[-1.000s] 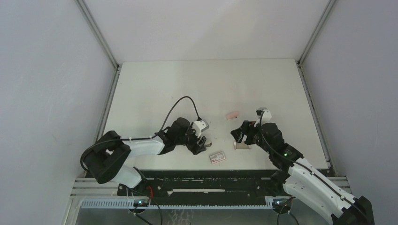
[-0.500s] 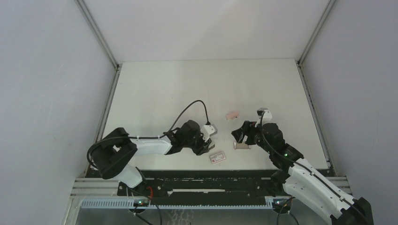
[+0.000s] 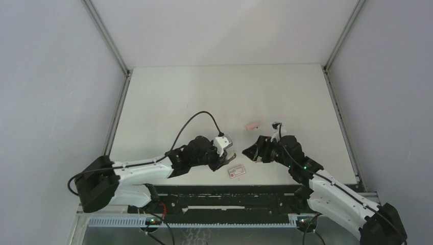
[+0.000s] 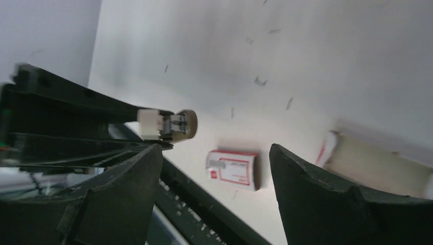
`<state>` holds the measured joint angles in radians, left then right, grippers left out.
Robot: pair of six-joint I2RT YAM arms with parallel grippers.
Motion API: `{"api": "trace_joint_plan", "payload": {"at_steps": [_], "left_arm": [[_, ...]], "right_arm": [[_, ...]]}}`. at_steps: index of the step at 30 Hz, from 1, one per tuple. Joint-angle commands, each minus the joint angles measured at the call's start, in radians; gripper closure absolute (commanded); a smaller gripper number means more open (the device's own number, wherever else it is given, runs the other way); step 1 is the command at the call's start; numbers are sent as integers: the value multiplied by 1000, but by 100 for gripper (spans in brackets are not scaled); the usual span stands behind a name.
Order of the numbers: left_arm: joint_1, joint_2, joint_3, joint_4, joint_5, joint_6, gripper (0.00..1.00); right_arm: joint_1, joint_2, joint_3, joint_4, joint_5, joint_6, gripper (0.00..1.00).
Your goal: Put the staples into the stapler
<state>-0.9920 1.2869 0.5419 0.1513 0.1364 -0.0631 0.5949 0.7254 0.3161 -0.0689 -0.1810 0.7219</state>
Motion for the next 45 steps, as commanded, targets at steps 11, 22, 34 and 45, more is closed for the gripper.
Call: {"api": "trace_joint_plan", "payload": {"at_steps": [11,22,34,45], "left_arm": [[-73,-118,25,59,13,-71,100],[-103,-130,36,78,-4,-69,100],[-119,-131,43,73,-21,-65,91],[-67,-54,108,-36,-264,-81,100]], "right_arm": [[93,92,-26,378,-205,257,14],[153,158,33,317,-168,263,18],[180,159,42,295,-98,267,100],[76,74,130,51,36,6,5]]}}
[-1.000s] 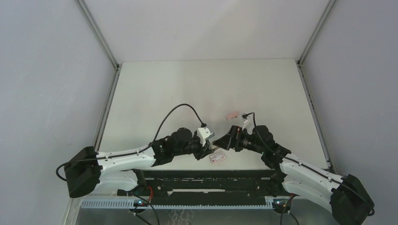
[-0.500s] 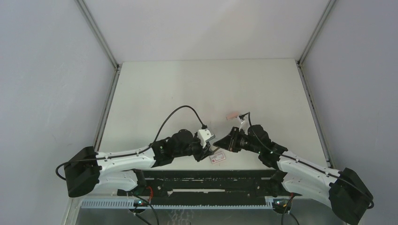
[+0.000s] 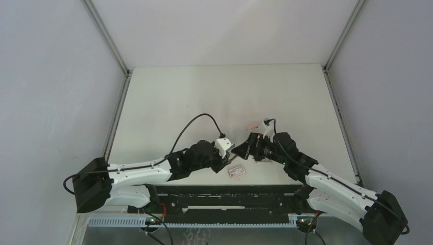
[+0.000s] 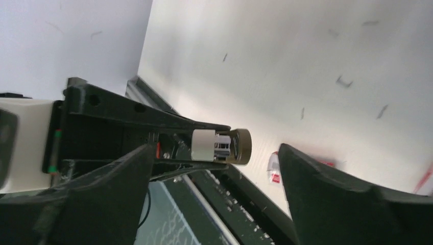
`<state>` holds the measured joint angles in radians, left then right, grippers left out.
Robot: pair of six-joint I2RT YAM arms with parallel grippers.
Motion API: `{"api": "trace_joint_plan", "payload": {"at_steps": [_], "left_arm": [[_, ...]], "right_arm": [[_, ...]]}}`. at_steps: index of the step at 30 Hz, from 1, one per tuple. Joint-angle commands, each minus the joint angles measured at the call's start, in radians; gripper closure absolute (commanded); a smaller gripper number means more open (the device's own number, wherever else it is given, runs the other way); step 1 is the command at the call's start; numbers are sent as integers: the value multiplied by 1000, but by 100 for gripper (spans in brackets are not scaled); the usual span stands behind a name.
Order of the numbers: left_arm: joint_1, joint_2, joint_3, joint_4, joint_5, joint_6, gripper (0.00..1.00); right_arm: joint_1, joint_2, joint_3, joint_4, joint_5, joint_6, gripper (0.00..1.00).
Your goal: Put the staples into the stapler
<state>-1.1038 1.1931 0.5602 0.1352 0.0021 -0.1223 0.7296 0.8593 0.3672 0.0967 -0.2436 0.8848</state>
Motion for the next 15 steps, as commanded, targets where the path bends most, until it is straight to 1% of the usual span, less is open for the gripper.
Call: {"api": "trace_joint_plan", "payload": {"at_steps": [1,3,6,10,15], "left_arm": [[72,59,103,-27,-130,-37,100],[127,116,140,-29,-121,-67,100],[213,233,241,-55,-88,-96,100],[308,395,378,-88,-20,-138,100],[337,525,511,-135,-13,-145,100]], "right_arm": [[-86,-75,83,-151,127,-181,5],[-131,-95,88,-193,169,-233,4],[-197,-91,88,-237,223,-299,5],[-277,-58,90,-244,209,-347,5],[-319,-24,89,-240,196,-369,6]]}}
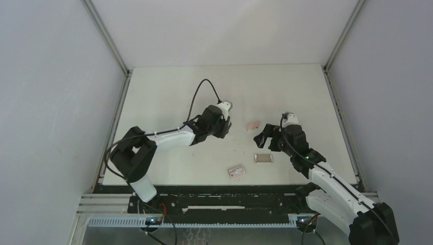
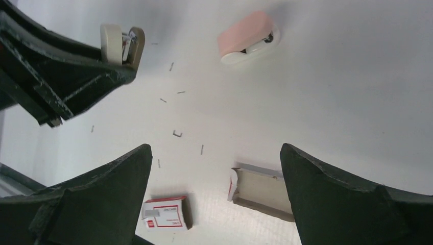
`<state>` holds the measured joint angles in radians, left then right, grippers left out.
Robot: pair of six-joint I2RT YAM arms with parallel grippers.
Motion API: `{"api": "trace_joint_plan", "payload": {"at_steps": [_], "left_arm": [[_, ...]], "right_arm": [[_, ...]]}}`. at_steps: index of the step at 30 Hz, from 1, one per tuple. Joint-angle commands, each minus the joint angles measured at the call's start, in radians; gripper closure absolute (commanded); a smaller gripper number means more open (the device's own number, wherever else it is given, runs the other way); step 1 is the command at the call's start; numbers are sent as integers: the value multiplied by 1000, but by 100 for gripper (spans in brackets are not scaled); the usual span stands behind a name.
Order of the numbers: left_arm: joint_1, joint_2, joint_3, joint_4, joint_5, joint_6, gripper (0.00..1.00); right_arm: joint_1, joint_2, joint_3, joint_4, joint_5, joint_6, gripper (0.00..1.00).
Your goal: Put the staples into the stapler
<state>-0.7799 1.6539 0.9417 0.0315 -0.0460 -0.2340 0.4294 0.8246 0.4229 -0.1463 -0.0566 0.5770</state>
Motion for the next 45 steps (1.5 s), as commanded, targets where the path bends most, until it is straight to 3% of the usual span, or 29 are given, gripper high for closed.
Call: {"api": "trace_joint_plan", "payload": {"at_steps": [1,9,16,18,26,34,39,45], "left_arm": [[16,87,156,-45,42,-33,100],[16,247,301,-135,63,-29,96],[16,290,336,-139,80,-29,91],[16,291,338,-139,82,-31,83],[16,266,326,-133,92,-28,29],[35,111,263,-114,58,0,22],[154,-102,81,-47,31,-20,22],[551,-466,-284,141,77,-138,21]], "right_arm": [[-19,18,34,5,9,-63,6],[-27,55,34,16,7,-71,6],[-28,73,33,19,14,-74,6],[-28,76,33,20,17,-75,7],[-29,85,34,28,18,-85,6],[-33,77,60,33,17,-103,6],[-88,74,127,38,-10,-154,5],[-266,21,119,105,37,-191,4]]}}
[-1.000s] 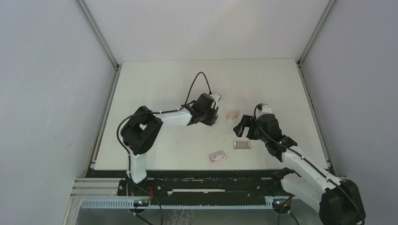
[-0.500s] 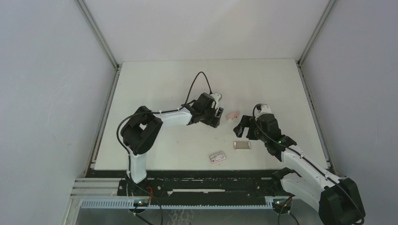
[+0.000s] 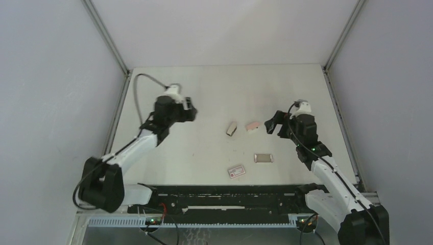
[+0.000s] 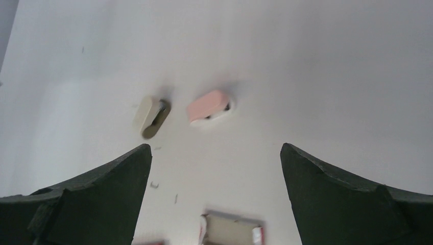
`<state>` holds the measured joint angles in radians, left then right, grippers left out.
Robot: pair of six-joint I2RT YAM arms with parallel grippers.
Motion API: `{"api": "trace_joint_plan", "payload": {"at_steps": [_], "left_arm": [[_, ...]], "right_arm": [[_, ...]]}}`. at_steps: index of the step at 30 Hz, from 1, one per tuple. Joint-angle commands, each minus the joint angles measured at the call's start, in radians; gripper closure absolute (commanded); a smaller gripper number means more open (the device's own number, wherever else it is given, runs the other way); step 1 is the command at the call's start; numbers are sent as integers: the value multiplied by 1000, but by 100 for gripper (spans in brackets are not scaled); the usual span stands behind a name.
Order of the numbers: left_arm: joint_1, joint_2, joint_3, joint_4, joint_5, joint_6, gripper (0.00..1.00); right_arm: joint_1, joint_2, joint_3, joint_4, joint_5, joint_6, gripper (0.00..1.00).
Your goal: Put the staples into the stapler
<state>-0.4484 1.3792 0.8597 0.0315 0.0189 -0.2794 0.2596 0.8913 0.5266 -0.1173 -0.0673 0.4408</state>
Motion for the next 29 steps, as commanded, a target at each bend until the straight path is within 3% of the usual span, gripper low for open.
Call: {"api": "trace_joint_plan", "payload": {"at_steps": [1,3,5,6,8,12,15,23,29], "left_arm": [[296,-260,-265,174,18,-118,19],[423,-398,-373,210,-19,-151,14],[491,-536,-464,209,-184,-138,6],[498,-606,-510,210,-298,-122,1],[503,-720,-605,250,-453,-71,0],[503,-864,-752,369,-579,10,0],[503,-860,-804,496,-570,52,0],[504,-659,-718,508,-573,30,0],[503,-614,-720,553,-566,29,0]], "right_arm": [[-122,-58,-2,96,70,-56,4],[-158,-83,-52,165,117,-67,4],[-171,-105,-123,265,179,-99,4],[-172,-112,-161,320,212,-121,4],[-175,-108,-228,423,263,-159,4],[-180,-47,-376,703,318,-222,4],[-180,39,-452,918,346,-257,3],[-180,77,-434,928,354,-269,4],[-180,71,-447,948,368,-279,5]]}}
